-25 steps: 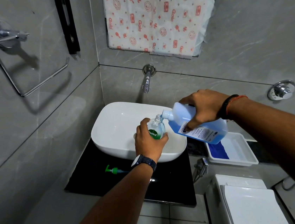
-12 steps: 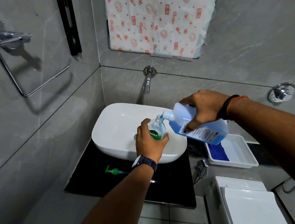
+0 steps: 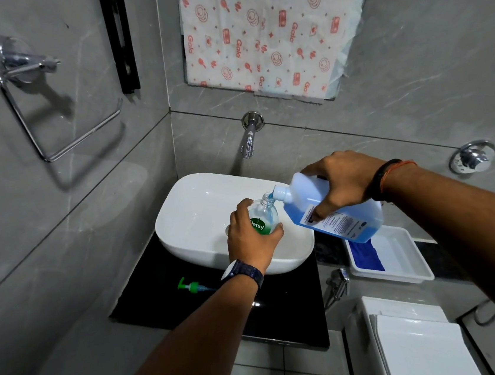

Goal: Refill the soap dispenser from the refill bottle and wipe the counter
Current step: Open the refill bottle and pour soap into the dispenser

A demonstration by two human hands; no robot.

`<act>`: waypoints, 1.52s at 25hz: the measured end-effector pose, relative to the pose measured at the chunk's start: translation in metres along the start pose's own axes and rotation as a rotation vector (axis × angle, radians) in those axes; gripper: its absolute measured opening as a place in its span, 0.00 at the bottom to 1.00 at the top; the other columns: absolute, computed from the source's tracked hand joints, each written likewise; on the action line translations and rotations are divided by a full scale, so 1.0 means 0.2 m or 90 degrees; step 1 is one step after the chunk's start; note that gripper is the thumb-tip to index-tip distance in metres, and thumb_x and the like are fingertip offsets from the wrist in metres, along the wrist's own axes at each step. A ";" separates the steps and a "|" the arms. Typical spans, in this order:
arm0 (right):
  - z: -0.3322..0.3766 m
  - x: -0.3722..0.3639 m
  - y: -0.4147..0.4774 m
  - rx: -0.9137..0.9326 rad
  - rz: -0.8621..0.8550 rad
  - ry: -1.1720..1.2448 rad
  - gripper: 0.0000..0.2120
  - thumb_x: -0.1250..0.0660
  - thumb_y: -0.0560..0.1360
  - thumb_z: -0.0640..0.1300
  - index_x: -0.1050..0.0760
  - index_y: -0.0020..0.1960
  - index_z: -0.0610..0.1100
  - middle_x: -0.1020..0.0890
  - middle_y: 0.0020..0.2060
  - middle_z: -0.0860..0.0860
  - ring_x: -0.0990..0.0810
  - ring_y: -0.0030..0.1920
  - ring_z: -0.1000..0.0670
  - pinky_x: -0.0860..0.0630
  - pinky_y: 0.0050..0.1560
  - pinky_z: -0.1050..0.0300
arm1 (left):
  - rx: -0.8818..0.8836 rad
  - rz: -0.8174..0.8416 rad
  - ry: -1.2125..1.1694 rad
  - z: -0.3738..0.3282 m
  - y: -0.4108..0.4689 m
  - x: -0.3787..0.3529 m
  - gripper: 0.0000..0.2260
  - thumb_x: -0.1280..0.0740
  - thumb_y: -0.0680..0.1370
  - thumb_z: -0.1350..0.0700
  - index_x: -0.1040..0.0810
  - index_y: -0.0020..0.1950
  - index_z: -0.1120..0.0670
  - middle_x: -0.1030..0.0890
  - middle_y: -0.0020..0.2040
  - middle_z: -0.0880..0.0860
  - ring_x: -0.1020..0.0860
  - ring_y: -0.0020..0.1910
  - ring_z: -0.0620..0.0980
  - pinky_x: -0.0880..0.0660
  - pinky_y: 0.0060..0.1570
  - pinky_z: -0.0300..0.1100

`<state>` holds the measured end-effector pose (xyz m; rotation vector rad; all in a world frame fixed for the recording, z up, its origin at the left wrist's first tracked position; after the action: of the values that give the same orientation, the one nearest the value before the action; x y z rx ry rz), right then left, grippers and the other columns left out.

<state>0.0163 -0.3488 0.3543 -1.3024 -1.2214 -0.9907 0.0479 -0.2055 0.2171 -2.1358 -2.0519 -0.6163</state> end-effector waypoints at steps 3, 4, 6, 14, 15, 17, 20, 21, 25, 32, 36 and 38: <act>0.01 0.01 0.00 0.005 -0.007 -0.005 0.39 0.29 0.57 0.71 0.27 0.62 0.53 0.22 0.41 0.55 0.23 0.40 0.49 0.31 0.38 0.58 | -0.001 -0.007 -0.004 -0.01 0.00 0.01 0.32 0.23 0.62 0.49 0.33 0.61 0.47 0.24 0.58 0.52 0.25 0.55 0.57 0.25 0.54 0.52; 0.01 0.01 0.00 0.005 -0.008 -0.006 0.38 0.29 0.57 0.71 0.27 0.62 0.53 0.22 0.41 0.55 0.23 0.40 0.48 0.32 0.38 0.58 | -0.002 -0.008 -0.004 -0.01 0.00 0.01 0.31 0.23 0.62 0.49 0.33 0.61 0.47 0.24 0.57 0.52 0.25 0.55 0.57 0.25 0.53 0.52; 0.01 0.02 0.00 0.004 -0.007 -0.006 0.39 0.29 0.57 0.71 0.28 0.63 0.53 0.22 0.41 0.55 0.24 0.40 0.48 0.32 0.39 0.58 | -0.002 -0.007 -0.004 -0.01 0.00 0.01 0.32 0.23 0.62 0.49 0.33 0.62 0.47 0.24 0.57 0.52 0.25 0.55 0.57 0.25 0.53 0.52; 0.01 0.02 -0.02 -0.001 -0.002 0.000 0.41 0.29 0.57 0.70 0.29 0.64 0.53 0.22 0.41 0.55 0.23 0.40 0.48 0.32 0.36 0.59 | -0.005 -0.009 -0.006 -0.03 -0.01 0.02 0.32 0.23 0.62 0.49 0.33 0.62 0.48 0.24 0.58 0.52 0.25 0.55 0.57 0.25 0.54 0.53; 0.01 0.02 -0.02 -0.002 -0.001 0.001 0.41 0.29 0.57 0.70 0.29 0.65 0.53 0.22 0.41 0.55 0.23 0.40 0.48 0.32 0.36 0.59 | -0.006 -0.010 -0.008 -0.03 -0.01 0.02 0.32 0.23 0.62 0.49 0.33 0.62 0.48 0.24 0.57 0.52 0.25 0.55 0.57 0.25 0.54 0.53; 0.01 0.03 -0.02 -0.003 0.000 0.004 0.41 0.29 0.57 0.70 0.29 0.65 0.53 0.22 0.41 0.55 0.23 0.40 0.48 0.31 0.36 0.59 | -0.006 -0.009 -0.010 -0.03 -0.01 0.02 0.32 0.23 0.62 0.49 0.33 0.61 0.48 0.24 0.57 0.52 0.25 0.54 0.57 0.25 0.54 0.53; 0.01 0.03 -0.03 -0.002 0.001 0.003 0.39 0.28 0.57 0.70 0.28 0.64 0.53 0.23 0.40 0.55 0.23 0.40 0.49 0.32 0.36 0.59 | -0.007 -0.012 -0.013 -0.04 -0.01 0.02 0.32 0.23 0.62 0.49 0.33 0.61 0.48 0.24 0.57 0.52 0.25 0.54 0.57 0.25 0.54 0.53; 0.01 0.03 -0.03 -0.002 0.000 0.001 0.39 0.28 0.58 0.70 0.28 0.63 0.53 0.23 0.40 0.55 0.23 0.40 0.49 0.33 0.35 0.60 | -0.009 -0.013 -0.014 -0.04 -0.02 0.03 0.31 0.23 0.62 0.49 0.32 0.61 0.48 0.24 0.57 0.52 0.24 0.54 0.57 0.25 0.54 0.53; 0.02 0.04 -0.03 -0.002 0.002 0.002 0.37 0.28 0.58 0.70 0.28 0.62 0.53 0.23 0.41 0.55 0.23 0.39 0.50 0.33 0.35 0.60 | -0.011 -0.013 -0.017 -0.04 -0.01 0.03 0.32 0.23 0.62 0.50 0.33 0.61 0.48 0.24 0.57 0.51 0.24 0.54 0.56 0.25 0.55 0.52; 0.03 0.05 -0.03 0.001 0.001 0.000 0.38 0.29 0.57 0.71 0.28 0.62 0.54 0.22 0.41 0.55 0.23 0.40 0.49 0.31 0.35 0.60 | -0.011 -0.011 -0.013 -0.05 -0.01 0.03 0.32 0.23 0.62 0.50 0.33 0.62 0.49 0.24 0.57 0.52 0.24 0.55 0.55 0.25 0.56 0.53; 0.02 0.06 -0.02 -0.001 -0.001 0.001 0.39 0.30 0.55 0.72 0.27 0.61 0.55 0.20 0.41 0.55 0.22 0.40 0.49 0.28 0.37 0.58 | -0.013 -0.011 -0.014 -0.05 -0.01 0.04 0.32 0.23 0.62 0.50 0.32 0.62 0.49 0.24 0.57 0.52 0.24 0.55 0.56 0.25 0.55 0.53; 0.03 0.06 -0.02 0.000 0.000 0.005 0.40 0.30 0.54 0.73 0.27 0.61 0.55 0.21 0.41 0.55 0.22 0.40 0.49 0.29 0.37 0.58 | -0.010 -0.010 -0.012 -0.05 -0.01 0.04 0.32 0.23 0.62 0.50 0.33 0.62 0.48 0.25 0.57 0.52 0.25 0.54 0.56 0.25 0.55 0.52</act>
<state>0.0128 -0.3421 0.3655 -1.2969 -1.2154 -0.9943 0.0444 -0.2010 0.2287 -2.1445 -2.0813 -0.6186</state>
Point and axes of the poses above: each hand's wrist, its own y-axis towards the middle knuckle, its own x-axis out of the back of the hand, z = x × y, the point moved 10 cm from there along y, towards the middle knuckle
